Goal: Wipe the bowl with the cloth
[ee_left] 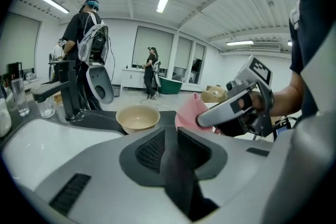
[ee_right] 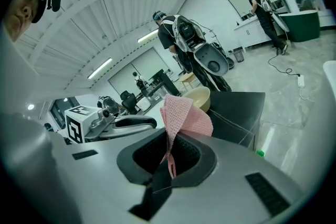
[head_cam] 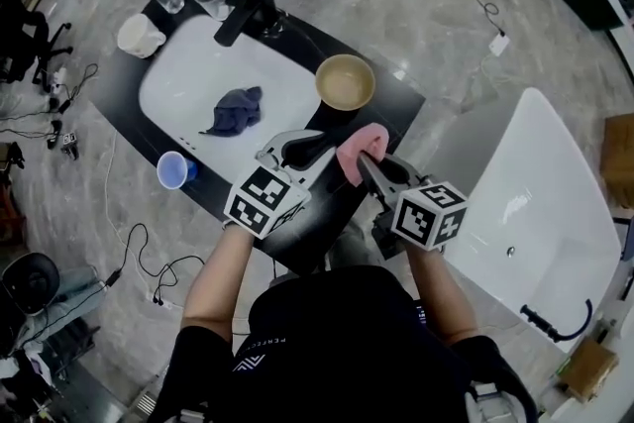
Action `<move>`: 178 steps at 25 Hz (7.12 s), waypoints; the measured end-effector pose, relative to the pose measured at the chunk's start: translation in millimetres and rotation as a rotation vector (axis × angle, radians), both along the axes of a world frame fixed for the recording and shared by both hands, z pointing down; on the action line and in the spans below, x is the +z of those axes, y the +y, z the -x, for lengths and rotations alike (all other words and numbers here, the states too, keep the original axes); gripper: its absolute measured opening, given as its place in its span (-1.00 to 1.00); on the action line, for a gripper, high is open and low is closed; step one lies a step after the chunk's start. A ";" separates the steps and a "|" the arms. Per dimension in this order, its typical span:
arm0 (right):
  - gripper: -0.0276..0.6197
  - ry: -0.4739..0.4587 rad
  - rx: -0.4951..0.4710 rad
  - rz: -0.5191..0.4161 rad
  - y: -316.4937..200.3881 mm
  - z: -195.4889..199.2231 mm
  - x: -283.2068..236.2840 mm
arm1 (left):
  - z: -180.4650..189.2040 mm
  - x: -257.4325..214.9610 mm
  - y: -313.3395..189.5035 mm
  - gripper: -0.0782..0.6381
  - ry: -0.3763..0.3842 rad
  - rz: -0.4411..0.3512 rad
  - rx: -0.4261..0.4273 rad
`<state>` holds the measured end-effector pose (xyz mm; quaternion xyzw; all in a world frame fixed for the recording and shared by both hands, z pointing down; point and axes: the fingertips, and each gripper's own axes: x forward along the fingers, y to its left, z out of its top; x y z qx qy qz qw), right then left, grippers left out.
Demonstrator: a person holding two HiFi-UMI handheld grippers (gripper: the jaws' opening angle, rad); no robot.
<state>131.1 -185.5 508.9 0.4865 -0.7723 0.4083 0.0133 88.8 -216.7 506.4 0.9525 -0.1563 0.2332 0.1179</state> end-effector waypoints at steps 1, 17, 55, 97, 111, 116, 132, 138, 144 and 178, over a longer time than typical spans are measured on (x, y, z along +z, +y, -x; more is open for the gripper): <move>-0.78 -0.003 -0.006 0.007 -3.1 -1.4 2.8 | -1.6 1.8 -5.1 -0.57 -0.018 -0.016 -0.001; -0.78 -0.045 -0.074 0.118 -35.4 -24.1 37.2 | -30.6 43.8 -57.6 -0.30 -0.446 -0.331 0.229; -0.78 -0.056 -0.141 0.031 -31.1 6.9 6.1 | 3.1 14.6 -37.7 -0.74 -0.428 -0.321 0.142; -0.78 0.192 -0.606 -0.538 12.4 151.7 -158.4 | 135.2 -127.7 58.4 -0.74 0.365 0.033 -0.049; -0.78 0.198 -0.603 -0.560 11.2 146.5 -165.1 | 140.0 -137.0 92.5 -0.74 0.370 -0.013 0.147; -0.78 0.163 -0.585 -0.552 8.1 138.8 -163.3 | 140.0 -142.2 102.8 -0.74 0.398 -0.024 0.202; -0.79 -0.066 -0.726 -0.590 16.7 115.7 -160.1 | 142.6 -181.1 131.5 -0.74 0.576 -0.006 0.398; -0.78 -0.032 -0.785 -0.621 29.4 129.3 -151.9 | 152.4 -215.0 117.6 -0.74 0.749 -0.043 0.346; -0.79 -0.040 -0.789 -0.641 33.6 143.3 -153.4 | 148.9 -229.0 93.2 -0.74 0.780 -0.089 0.231; -0.79 -0.032 -0.840 -0.766 69.2 165.3 -190.1 | 139.5 -188.2 64.1 -0.74 0.692 -0.054 0.006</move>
